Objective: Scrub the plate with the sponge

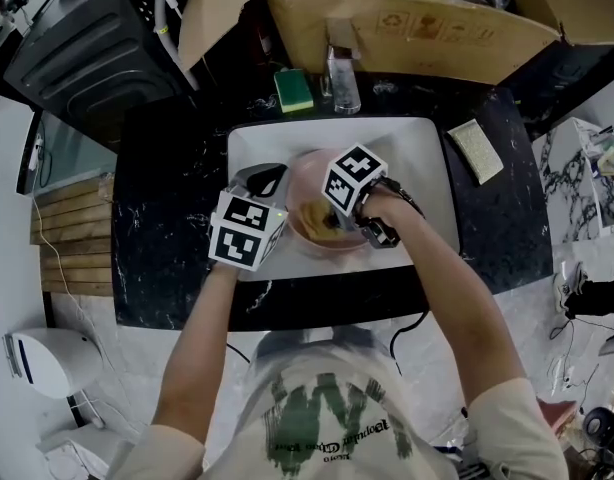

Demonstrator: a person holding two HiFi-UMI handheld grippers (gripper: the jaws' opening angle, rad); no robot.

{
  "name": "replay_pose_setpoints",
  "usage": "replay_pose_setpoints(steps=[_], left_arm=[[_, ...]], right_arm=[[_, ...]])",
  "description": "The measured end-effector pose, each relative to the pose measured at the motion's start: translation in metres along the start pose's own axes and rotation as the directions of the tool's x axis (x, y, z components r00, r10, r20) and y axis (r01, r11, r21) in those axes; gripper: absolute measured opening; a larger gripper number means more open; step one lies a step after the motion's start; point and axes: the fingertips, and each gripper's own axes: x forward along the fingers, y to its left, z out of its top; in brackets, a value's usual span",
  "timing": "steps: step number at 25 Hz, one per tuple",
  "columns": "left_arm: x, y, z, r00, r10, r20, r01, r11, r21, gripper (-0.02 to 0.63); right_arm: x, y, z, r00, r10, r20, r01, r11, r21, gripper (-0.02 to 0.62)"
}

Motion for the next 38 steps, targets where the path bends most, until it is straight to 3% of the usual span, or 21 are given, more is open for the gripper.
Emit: replay_pose_setpoints(steps=[38], left_arm=[[0.017,-0.017,0.004,0.999,0.032,-0.002,-0.032,0.999,-0.042,0.005]], right_arm=[[-0.036,-0.062,-0.039,0.992,-0.093,-0.09,0.088,0.994,-0.062,0.064]])
